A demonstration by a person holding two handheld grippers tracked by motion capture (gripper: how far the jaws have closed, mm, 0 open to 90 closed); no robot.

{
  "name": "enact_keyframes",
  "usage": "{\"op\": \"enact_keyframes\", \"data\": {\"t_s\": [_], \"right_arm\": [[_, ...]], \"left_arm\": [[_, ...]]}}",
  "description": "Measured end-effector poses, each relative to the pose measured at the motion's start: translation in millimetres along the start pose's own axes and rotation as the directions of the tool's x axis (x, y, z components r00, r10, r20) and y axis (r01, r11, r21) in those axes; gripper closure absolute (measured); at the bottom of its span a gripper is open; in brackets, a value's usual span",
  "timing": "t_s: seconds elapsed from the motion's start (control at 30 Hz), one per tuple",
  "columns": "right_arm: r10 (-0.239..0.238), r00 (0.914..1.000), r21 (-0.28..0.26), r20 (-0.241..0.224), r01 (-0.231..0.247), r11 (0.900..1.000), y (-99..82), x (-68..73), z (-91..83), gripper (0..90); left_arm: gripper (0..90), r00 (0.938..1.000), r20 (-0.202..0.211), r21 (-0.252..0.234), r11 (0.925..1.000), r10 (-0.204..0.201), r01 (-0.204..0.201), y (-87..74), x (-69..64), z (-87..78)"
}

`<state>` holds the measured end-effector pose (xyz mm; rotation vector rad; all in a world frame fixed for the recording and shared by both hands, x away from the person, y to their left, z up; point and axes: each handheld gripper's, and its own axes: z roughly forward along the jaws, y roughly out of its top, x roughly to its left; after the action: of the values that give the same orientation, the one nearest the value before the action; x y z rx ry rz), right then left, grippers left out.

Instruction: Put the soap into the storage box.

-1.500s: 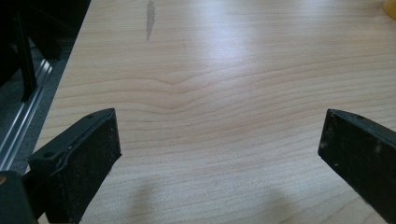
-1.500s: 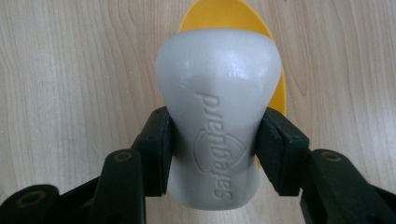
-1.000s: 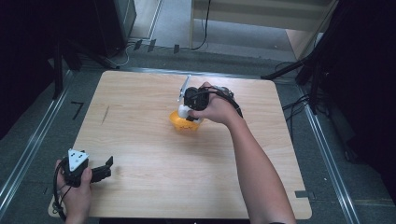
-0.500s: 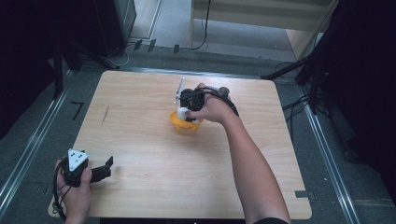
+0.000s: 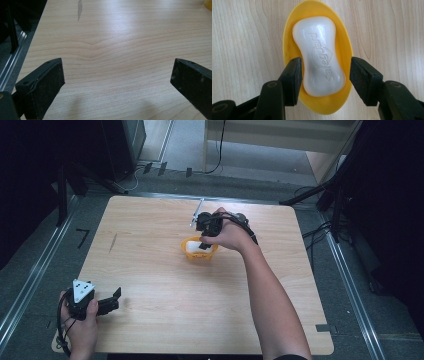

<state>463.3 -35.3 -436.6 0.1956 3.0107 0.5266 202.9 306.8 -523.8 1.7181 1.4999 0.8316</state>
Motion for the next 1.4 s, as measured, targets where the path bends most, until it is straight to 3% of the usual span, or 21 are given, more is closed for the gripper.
{"op": "enact_keyframes", "data": {"t_s": [0.37, 0.5, 0.63, 0.77, 0.83, 1.4], "right_arm": [[0.06, 0.9982, -0.041, -0.001, -0.06, 0.9973, -18.0, 5.7, -8.8, 41.7], [0.108, 0.9939, -0.065, -0.026, -0.109, 0.9919, -28.5, 9.7, -11.7, 35.3], [0.13, 0.9913, -0.06, -0.016, -0.131, 0.9895, -35.2, 13.1, -12.2, 28.4], [0.13, 0.9915, -0.051, 0.0, -0.13, 0.9902, -40.9, 15.1, -11.3, 19.8], [0.144, 0.9894, -0.063, -0.021, -0.145, 0.9875, -46.2, 16.0, -11.3, 15.1], [0.184, 0.9828, -0.067, 0.014, -0.183, 0.9809, -70.1, 30.5, -13.5, 6.1]], "left_arm": [[0.0, 1.0, -0.003, 0.0, 1.0, -0.004, 0.004, 0.3, 0.0, 1.0], [0.0, 1.0, -0.003, 0.003, 1.0, -0.003, 0.003, 0.4, -0.1, 1.0], [0.0, 1.0, -0.005, 0.003, 1.0, -0.003, 0.003, 0.5, -0.5, 1.3], [0.0, 1.0, -0.004, 0.004, 1.0, 0.0, 0.0, 0.6, -0.4, 1.4], [0.0, 1.0, -0.004, 0.005, 1.0, 0.0, 0.0, 0.6, -0.4, 1.4], [0.0, 1.0, -0.004, 0.007, 1.0, 0.003, -0.003, 0.7, -0.5, 1.4]]}}
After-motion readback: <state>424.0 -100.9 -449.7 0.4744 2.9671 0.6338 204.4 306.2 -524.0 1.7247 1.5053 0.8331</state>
